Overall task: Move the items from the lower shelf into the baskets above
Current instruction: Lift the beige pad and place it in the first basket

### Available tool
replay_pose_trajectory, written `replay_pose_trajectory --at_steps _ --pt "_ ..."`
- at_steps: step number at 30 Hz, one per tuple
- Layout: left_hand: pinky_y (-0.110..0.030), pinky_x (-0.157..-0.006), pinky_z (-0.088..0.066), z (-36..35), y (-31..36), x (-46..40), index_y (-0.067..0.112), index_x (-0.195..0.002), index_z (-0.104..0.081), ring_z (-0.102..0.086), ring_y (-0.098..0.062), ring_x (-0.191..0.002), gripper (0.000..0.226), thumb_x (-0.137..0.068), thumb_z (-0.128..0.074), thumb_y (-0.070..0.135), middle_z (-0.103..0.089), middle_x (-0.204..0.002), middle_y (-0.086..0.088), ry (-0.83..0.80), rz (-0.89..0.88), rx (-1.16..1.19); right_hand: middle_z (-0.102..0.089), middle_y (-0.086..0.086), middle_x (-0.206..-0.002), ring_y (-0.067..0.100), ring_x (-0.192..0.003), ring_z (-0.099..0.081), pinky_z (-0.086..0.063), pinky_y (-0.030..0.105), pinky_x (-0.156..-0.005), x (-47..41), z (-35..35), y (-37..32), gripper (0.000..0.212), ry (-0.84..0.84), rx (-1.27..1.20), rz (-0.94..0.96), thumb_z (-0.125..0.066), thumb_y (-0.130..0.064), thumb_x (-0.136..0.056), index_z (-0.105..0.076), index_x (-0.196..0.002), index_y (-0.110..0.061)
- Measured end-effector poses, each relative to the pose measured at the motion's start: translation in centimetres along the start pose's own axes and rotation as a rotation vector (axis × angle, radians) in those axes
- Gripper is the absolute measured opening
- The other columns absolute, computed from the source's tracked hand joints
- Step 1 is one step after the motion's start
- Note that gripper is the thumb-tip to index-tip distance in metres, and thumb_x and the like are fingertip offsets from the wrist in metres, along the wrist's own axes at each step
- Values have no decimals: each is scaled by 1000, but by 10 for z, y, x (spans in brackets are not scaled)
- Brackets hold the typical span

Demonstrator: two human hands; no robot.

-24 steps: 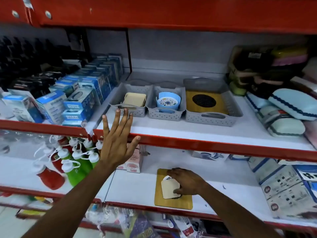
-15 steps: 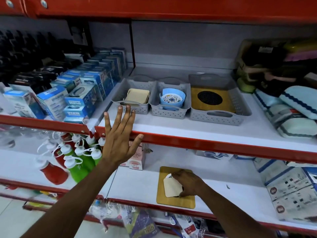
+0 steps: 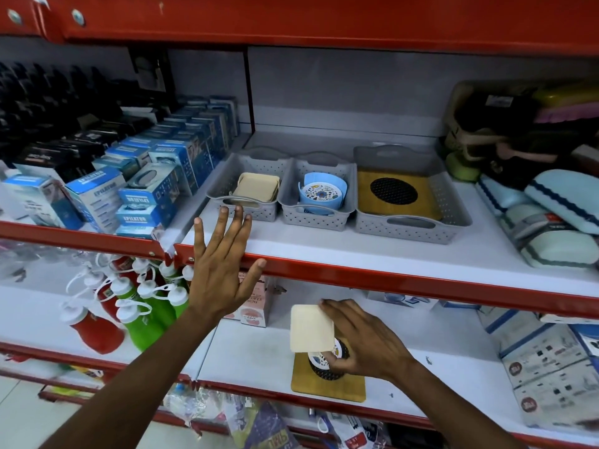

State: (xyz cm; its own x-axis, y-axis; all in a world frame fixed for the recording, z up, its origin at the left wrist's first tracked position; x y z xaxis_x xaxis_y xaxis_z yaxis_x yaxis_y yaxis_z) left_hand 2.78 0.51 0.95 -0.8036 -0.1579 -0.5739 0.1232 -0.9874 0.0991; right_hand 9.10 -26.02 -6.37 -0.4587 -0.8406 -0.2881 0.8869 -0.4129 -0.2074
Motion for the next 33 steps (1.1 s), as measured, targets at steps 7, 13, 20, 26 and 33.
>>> replay_pose_trajectory --at_steps 7,13,20,26,33 --pt "-56 -127 0 0 2 2 16 -155 -26 -10 -22 -157 71 -95 -29 55 -23 -165 -7 22 2 5 -63 11 -132 24 -114 -53 -48 30 -93 -35 109 -47 87 404 28 -74 -75 -46 -73 -49 -142 0" --pt "-57 -127 -9 2 3 2 16 -154 -30 -14 -21 -156 70 -96 -27 56 -27 -164 -6 30 -3 43 -60 5 -124 19 -115 -45 -50 31 -91 -69 135 -35 100 354 -23 -284 -79 -52 -67 -42 -148 -8" --pt "-53 -128 -8 0 2 2 19 -153 -32 -15 -19 -156 71 -96 -24 60 -28 -163 -3 12 20 53 -61 6 -128 22 -120 -43 -51 36 -96 -87 142 -29 95 286 3 -319 -78 -54 -68 -44 -146 -14" --pt "-54 -127 -11 0 2 2 19 -152 -35 -20 -19 -155 71 -96 -25 61 -33 -161 -3 20 34 75 -62 2 -129 22 -124 -44 -46 31 -91 -150 162 -28 91 203 -32 -333 -82 -53 -65 -45 -142 -22" --pt "-49 -127 -9 2 3 2 19 -150 -39 -17 -14 -155 68 -96 -30 59 -34 -161 1 39 23 103 -68 11 -113 25 -100 -60 -59 42 -79 -254 133 -11 77 -17 -49 -331 -80 -62 -52 -62 -111 -16"
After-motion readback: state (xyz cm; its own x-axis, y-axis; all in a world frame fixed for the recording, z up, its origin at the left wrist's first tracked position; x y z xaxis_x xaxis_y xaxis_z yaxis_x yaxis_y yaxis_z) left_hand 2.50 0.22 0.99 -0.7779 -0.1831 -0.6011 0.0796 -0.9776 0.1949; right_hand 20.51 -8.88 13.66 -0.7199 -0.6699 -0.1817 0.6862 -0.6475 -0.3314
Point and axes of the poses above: each hand's wrist, its own x-axis away from the middle knuckle, its own z-axis out of the back of the hand, y = z × x, the point moved 3 cm from there along -x, towards the middle knuckle
